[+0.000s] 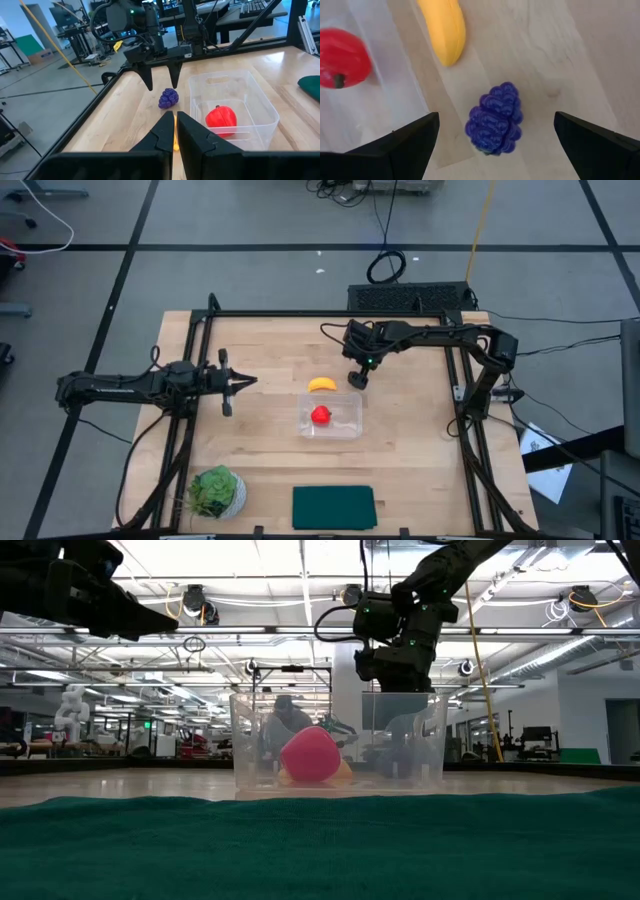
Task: Pick and placing Produce into tupperware
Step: Put the grapes into the transparent bin
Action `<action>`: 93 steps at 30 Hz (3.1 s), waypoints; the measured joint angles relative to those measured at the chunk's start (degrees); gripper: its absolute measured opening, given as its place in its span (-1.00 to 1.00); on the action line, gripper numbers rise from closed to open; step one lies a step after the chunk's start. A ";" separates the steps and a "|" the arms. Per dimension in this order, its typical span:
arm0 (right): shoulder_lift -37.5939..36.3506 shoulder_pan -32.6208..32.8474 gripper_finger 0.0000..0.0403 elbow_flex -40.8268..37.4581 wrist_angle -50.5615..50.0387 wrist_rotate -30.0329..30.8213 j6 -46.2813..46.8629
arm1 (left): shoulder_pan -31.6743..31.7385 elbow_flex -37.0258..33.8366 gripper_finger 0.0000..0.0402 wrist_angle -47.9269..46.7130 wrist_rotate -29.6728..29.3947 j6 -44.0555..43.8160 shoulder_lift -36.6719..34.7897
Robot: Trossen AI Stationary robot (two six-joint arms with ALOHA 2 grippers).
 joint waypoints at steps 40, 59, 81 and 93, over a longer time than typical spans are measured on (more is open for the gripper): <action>4.31 1.18 0.92 -0.68 0.92 4.66 1.34 | 0.00 0.00 -0.87 -1.45 0.04 -0.39 0.00; 4.28 1.49 0.92 -5.46 5.72 4.44 1.24 | 0.00 0.00 -0.87 -1.37 0.07 -0.66 -0.02; 4.28 1.49 0.53 -5.46 7.85 4.42 0.74 | 0.00 0.00 -0.87 -1.34 0.08 -1.14 0.00; 3.95 1.49 0.14 -5.46 9.48 4.42 -0.32 | 0.00 0.00 -0.87 -1.32 0.07 -1.27 -0.02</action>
